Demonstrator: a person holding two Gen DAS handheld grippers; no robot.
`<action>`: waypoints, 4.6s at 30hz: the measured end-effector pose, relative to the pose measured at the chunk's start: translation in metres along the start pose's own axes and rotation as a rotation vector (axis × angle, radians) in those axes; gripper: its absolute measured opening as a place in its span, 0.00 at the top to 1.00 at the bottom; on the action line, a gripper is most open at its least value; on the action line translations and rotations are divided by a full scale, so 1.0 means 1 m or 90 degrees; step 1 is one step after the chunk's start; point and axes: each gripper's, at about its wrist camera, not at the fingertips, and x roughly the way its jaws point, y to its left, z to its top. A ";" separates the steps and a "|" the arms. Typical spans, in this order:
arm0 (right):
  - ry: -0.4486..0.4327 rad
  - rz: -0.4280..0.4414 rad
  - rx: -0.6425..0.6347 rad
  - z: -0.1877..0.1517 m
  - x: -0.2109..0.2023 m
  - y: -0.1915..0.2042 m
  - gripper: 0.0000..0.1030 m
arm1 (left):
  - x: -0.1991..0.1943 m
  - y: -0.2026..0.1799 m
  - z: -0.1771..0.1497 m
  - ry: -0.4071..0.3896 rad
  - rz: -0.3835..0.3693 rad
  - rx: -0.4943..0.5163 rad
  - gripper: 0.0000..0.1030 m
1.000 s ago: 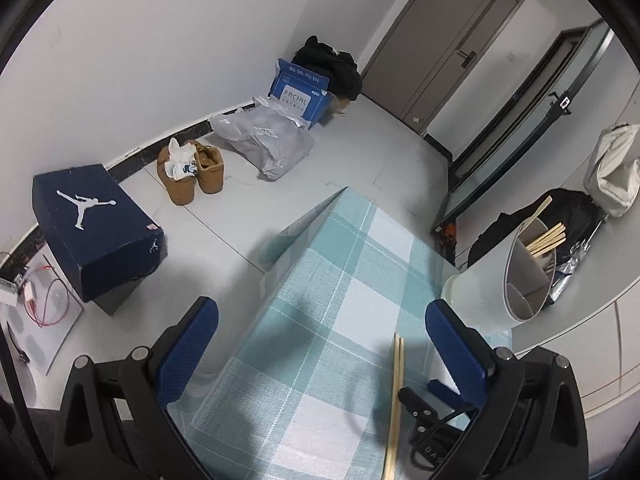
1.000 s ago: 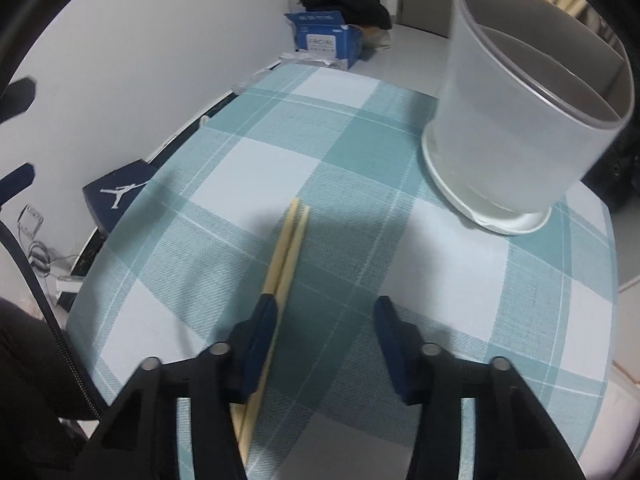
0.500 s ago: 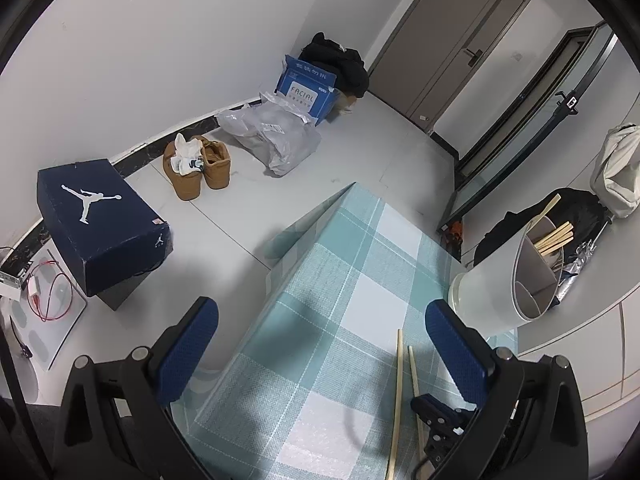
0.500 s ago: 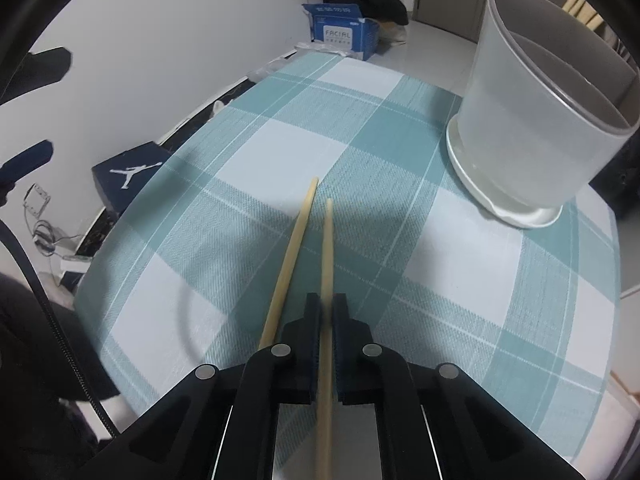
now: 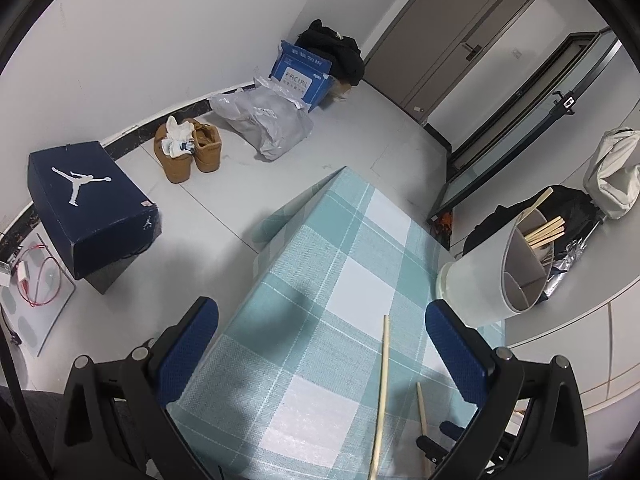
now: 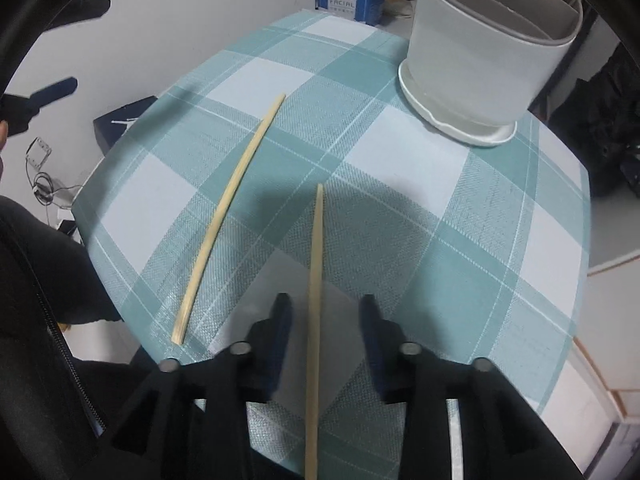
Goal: Organize utensils
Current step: 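Grasp the last chopstick with the left tool while the right tool holds its chopstick, then lift both chopsticks with both tools up over the white holder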
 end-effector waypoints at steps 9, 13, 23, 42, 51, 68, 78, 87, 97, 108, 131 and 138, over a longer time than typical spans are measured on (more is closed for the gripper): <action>-0.005 -0.002 -0.019 0.041 0.016 0.011 0.69 | -0.006 -0.001 -0.005 -0.019 0.016 0.023 0.01; -0.014 0.009 -0.017 0.051 0.019 0.014 0.90 | -0.007 -0.003 -0.008 -0.026 0.022 0.037 0.01; -0.051 0.055 0.060 0.038 0.014 0.000 0.96 | -0.007 -0.016 -0.017 -0.036 0.040 0.090 0.01; -0.157 0.174 0.293 0.007 -0.003 -0.081 0.96 | 0.028 -0.034 -0.040 0.057 0.125 0.180 0.01; -0.250 0.207 0.403 -0.010 -0.010 -0.119 0.96 | 0.044 -0.045 -0.054 0.109 0.149 0.219 0.01; -0.328 0.267 0.519 -0.018 -0.031 -0.168 0.96 | 0.096 -0.084 -0.044 0.226 0.157 0.234 0.02; -0.344 0.268 0.528 -0.021 -0.040 -0.177 0.96 | 0.109 -0.094 -0.045 0.226 0.218 0.276 0.26; -0.349 0.264 0.503 -0.020 -0.045 -0.173 0.96 | 0.110 -0.113 -0.050 0.222 0.198 0.278 0.89; -0.345 0.261 0.508 -0.022 -0.046 -0.172 0.96 | 0.114 -0.115 -0.048 0.220 0.183 0.281 0.98; -0.361 0.246 0.488 -0.024 -0.056 -0.165 0.96 | 0.084 -0.113 -0.039 0.160 0.122 0.239 0.98; -0.443 0.082 0.292 -0.029 -0.109 -0.089 0.97 | -0.016 -0.128 -0.041 -0.029 -0.037 0.272 0.99; -0.458 0.049 0.298 -0.031 -0.122 -0.085 0.97 | -0.031 -0.123 -0.049 -0.027 -0.061 0.277 0.99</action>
